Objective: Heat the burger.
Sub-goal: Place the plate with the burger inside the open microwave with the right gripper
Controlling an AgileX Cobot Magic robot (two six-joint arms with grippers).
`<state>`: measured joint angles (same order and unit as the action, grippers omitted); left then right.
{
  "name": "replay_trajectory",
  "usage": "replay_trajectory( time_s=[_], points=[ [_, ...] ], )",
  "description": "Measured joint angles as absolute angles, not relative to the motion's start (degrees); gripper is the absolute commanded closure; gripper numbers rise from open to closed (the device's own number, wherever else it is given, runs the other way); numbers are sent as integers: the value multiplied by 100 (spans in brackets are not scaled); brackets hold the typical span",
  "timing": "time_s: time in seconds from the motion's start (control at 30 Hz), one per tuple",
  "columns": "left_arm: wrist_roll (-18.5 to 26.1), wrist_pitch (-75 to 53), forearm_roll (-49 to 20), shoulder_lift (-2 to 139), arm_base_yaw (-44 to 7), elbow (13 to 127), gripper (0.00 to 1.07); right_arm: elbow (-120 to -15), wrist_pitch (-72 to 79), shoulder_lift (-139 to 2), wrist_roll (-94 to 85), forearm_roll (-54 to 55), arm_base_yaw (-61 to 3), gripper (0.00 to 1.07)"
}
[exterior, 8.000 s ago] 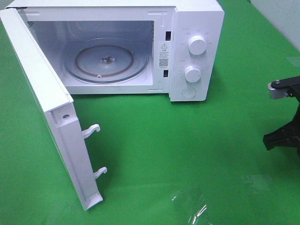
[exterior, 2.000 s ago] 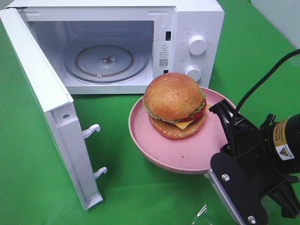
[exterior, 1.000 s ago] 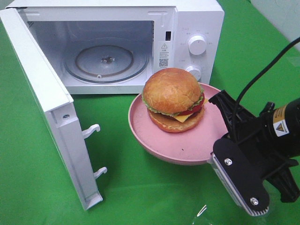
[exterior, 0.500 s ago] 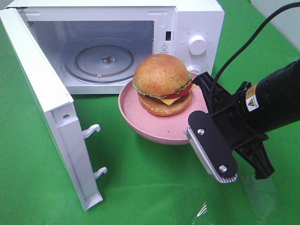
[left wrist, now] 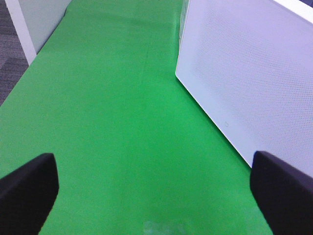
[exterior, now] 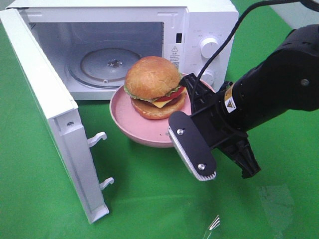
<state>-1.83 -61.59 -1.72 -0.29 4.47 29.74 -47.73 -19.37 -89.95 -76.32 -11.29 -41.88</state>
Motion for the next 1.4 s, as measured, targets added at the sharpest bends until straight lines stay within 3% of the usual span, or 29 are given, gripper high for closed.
replay_trajectory(
  time_s=[1.4],
  points=[
    [-183,-6154,-172,-29,447,2974,8,-6635,-1931,-10468,-7489,-1186,-4251,107]
  ],
)
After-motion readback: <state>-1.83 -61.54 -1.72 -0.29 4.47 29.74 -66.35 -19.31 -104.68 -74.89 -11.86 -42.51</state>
